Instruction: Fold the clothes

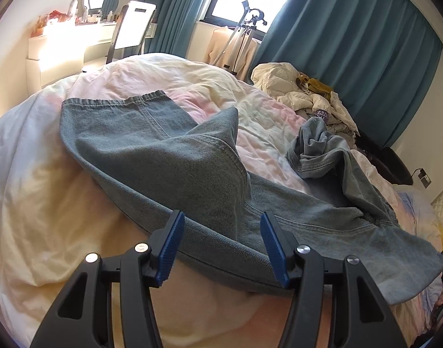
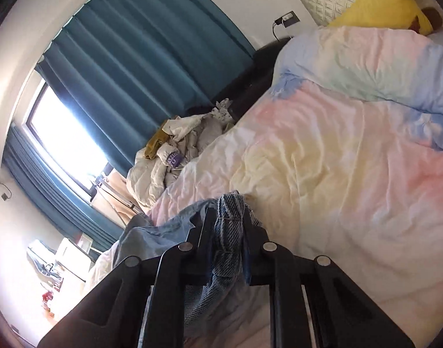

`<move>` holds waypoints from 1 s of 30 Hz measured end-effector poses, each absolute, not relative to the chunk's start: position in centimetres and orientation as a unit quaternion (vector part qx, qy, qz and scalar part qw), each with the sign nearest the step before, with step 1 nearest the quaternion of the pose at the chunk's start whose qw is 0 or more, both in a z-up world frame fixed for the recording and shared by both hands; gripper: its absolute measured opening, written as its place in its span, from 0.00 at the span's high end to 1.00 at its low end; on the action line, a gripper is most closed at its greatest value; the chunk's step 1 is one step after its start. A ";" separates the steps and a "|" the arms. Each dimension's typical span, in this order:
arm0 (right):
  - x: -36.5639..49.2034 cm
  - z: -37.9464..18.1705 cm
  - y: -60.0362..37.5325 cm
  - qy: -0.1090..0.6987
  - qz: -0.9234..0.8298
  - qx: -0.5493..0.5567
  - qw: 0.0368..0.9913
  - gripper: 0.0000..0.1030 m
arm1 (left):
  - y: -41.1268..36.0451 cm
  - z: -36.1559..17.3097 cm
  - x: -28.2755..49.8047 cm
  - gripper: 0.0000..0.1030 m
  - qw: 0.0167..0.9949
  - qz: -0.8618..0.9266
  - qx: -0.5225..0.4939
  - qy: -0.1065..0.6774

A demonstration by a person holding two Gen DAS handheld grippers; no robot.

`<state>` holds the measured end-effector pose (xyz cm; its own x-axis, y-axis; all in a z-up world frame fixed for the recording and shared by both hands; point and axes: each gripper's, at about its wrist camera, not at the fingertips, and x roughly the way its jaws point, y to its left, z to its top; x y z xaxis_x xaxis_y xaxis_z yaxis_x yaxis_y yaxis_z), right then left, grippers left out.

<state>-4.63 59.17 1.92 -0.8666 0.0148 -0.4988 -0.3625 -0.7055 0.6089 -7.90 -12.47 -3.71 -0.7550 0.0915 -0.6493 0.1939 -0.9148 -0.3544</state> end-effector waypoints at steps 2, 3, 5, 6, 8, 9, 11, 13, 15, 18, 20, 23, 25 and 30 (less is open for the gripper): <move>-4.3 -1.3 59.6 0.363 0.880 -0.279 0.126 0.86 | -13.6 -3.6 -8.1 0.46 0.036 -0.911 0.346 0.221; -4.0 -3.0 59.9 0.366 0.872 -0.297 0.133 0.86 | -14.3 -3.7 -8.2 0.46 0.041 -0.908 0.346 0.232; -3.1 -6.1 60.6 0.385 0.854 -0.321 0.139 0.86 | -15.8 -3.8 -8.3 0.46 0.049 -0.900 0.347 0.260; -2.6 -7.7 60.9 0.394 0.844 -0.334 0.142 0.86 | -16.7 -3.9 -8.3 0.46 0.053 -0.895 0.347 0.274; -1.9 -9.9 61.4 0.409 0.829 -0.353 0.145 0.84 | -18.5 -4.2 -8.3 0.46 0.061 -0.883 0.346 0.310; -1.7 -10.0 61.5 0.412 0.826 -0.358 0.141 0.83 | -19.6 -4.5 -8.3 0.46 0.060 -0.874 0.346 0.337; -1.4 -9.9 61.4 0.411 0.824 -0.367 0.133 0.79 | -21.9 -5.2 -8.2 0.46 0.054 -0.849 0.343 0.399; -0.9 -8.7 61.2 0.383 0.833 -0.380 0.124 0.72 | -24.0 -6.0 -8.2 0.46 0.056 -0.827 0.334 0.448; -0.2 -7.4 61.3 0.356 0.841 -0.389 0.123 0.66 | -25.9 -6.9 -8.2 0.46 0.067 -0.807 0.326 0.487; 1.0 -4.7 61.1 0.321 0.858 -0.378 0.131 0.62 | -28.2 -8.3 -8.7 0.46 0.083 -0.781 0.320 0.529; 1.0 -2.7 60.1 0.309 0.870 -0.362 0.132 0.62 | -29.5 -9.3 -9.2 0.46 0.098 -0.769 0.320 0.545; 0.0 0.4 57.6 0.290 0.887 -0.344 0.106 0.62 | -30.8 -10.3 -10.3 0.46 0.105 -0.762 0.319 0.553; -2.0 2.0 54.1 0.261 0.899 -0.346 0.064 0.62 | -31.3 -10.4 -11.2 0.46 0.096 -0.768 0.318 0.548; -7.8 3.6 41.3 0.182 0.906 -0.371 -0.093 0.61 | -31.6 -10.3 -13.1 0.46 0.083 -0.783 0.328 0.521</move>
